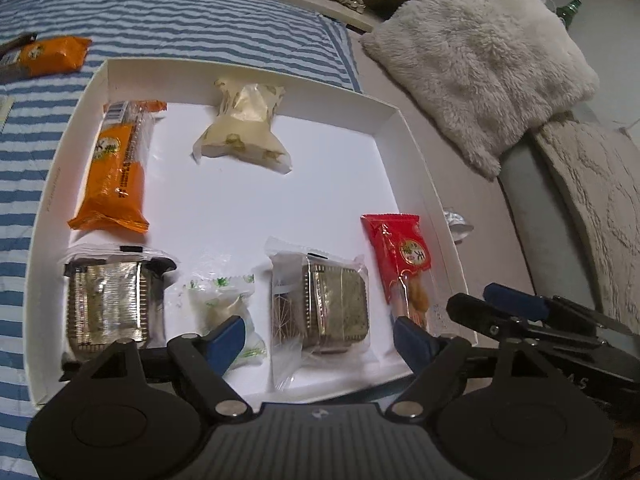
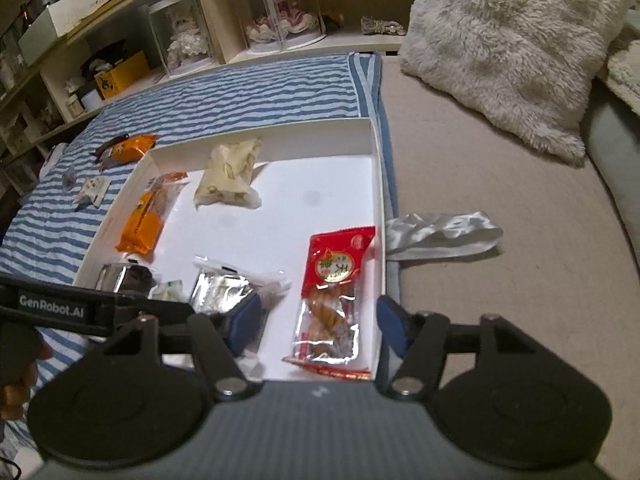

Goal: Organize snacks
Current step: 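Open the left tool to drop the gold cake in the tray while the right tool releases the red packet, then lift both tools out of the tray and move back over the snacks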

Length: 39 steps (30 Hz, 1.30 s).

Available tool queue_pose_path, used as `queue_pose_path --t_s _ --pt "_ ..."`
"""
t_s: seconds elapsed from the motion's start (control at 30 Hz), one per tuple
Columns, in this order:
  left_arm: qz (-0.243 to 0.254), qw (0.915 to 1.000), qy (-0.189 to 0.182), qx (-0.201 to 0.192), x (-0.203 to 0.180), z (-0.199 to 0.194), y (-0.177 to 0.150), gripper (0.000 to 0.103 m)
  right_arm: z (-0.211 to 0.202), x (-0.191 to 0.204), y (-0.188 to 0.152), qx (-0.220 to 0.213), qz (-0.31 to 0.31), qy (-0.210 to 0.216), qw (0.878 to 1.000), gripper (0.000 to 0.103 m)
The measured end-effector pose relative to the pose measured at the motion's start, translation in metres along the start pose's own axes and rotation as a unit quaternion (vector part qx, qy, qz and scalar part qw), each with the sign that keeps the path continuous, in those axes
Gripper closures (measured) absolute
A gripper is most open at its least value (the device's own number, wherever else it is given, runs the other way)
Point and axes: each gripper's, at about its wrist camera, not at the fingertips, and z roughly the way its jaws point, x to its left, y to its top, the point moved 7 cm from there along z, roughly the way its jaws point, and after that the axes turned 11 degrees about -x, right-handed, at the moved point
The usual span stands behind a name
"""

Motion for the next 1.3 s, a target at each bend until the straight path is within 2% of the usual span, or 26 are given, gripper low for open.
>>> queue_pose_path --t_s 0.1,0.3,0.43,0.73,1.07,1.3 --pt "0.01 0.9999 0.001 -0.004 0.001 -0.008 0.001 0.015 -0.006 0.0 0.0 -0.005 0.007 -0.003 1.0 0.028" --pt "0.037 0.9992 0.007 -0.016 0.004 -0.025 0.003 0.001 -0.022 0.001 0.0 -0.018 0.009 -0.014 1.0 0.011" --pt "0.05 0.9982 0.011 -0.032 0.011 -0.038 0.008 0.0 -0.031 0.002 -0.001 -0.023 0.007 -0.033 0.999 0.002" --pt "0.072 0.9961 0.011 -0.051 0.025 -0.062 0.013 0.0 -0.045 0.009 0.001 -0.032 0.009 -0.05 0.998 0.001" --pt "0.076 0.9945 0.008 -0.071 0.053 -0.088 0.025 0.0 -0.043 0.04 0.015 -0.039 0.003 -0.03 0.999 0.001" --pt "0.077 0.9921 0.034 -0.093 0.092 -0.113 0.045 0.0 -0.026 0.075 0.036 -0.056 -0.005 -0.012 0.998 0.001"
